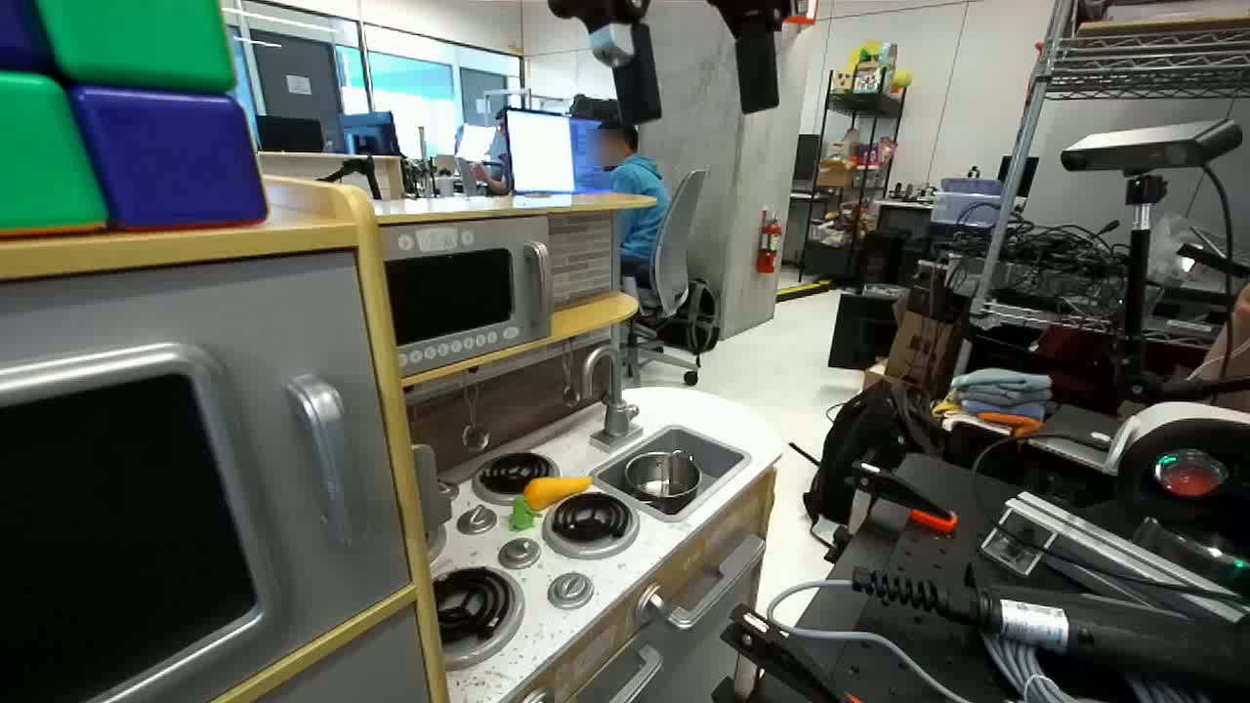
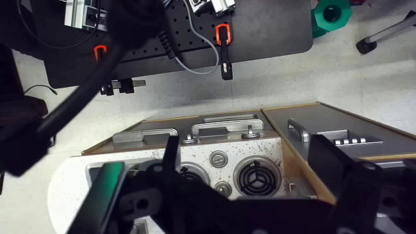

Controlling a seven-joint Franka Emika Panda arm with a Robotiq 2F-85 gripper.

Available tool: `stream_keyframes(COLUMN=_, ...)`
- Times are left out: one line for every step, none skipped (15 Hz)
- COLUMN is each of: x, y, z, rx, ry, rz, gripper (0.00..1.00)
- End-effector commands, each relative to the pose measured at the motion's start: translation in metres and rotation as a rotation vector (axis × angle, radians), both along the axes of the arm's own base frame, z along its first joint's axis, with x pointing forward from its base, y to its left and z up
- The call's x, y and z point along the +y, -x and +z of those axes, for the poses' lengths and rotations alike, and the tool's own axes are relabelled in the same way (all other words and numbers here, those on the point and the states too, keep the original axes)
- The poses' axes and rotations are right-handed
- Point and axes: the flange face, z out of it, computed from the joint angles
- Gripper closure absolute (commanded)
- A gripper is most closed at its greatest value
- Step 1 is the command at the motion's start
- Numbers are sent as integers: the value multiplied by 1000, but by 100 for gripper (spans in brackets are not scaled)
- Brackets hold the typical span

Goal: Take the carrot and put it in the pot in the sink

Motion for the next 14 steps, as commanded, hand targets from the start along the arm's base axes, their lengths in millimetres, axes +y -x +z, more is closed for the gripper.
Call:
stream_keyframes(x=0, y=0, z=1, rx=-1, ry=0, rz=0, gripper=0)
stream_keyframes(x=1, y=-4, z=-3, rx=-8, ry=6, rz=-13, gripper=0)
stream_keyframes(x=0, y=-12, z=-9, rx=-37, ry=5, rz=-49, gripper=0)
stream_keyframes(x=-4, y=-24, z=-20, rx=-38, ry=7, rz=-102, gripper=0)
stream_keyframes(x=-9, y=-35, z=-30, rx=-51, ry=5, rz=-164, gripper=0)
stream_keyframes(x=-19, y=-52, z=-45, rx=-79, ry=-20, rz=-229, gripper=0)
stream_keyframes(x=-28, y=-68, z=-62, rx=-96, ry=-43, rz=-282, gripper=0)
stream_keyframes(x=-38, y=-83, z=-77, rx=-118, ry=-64, rz=-334, gripper=0)
stream_keyframes(x=-50, y=-99, z=-94, rx=-145, ry=-88, rz=-382, gripper=0)
stream_keyframes(x=-67, y=-121, z=-119, rx=-183, ry=-119, rz=-445, gripper=0)
stream_keyframes(x=-77, y=-133, z=-133, rx=-213, ry=-137, rz=-487, gripper=0)
stream_keyframes(x=-90, y=-145, z=-147, rx=-245, ry=-149, rz=-533, gripper=0)
stream_keyframes(x=-103, y=-156, z=-159, rx=-277, ry=-157, rz=-578, gripper=0)
stream_keyframes(x=-114, y=-166, z=-173, rx=-292, ry=-161, rz=-622, gripper=0)
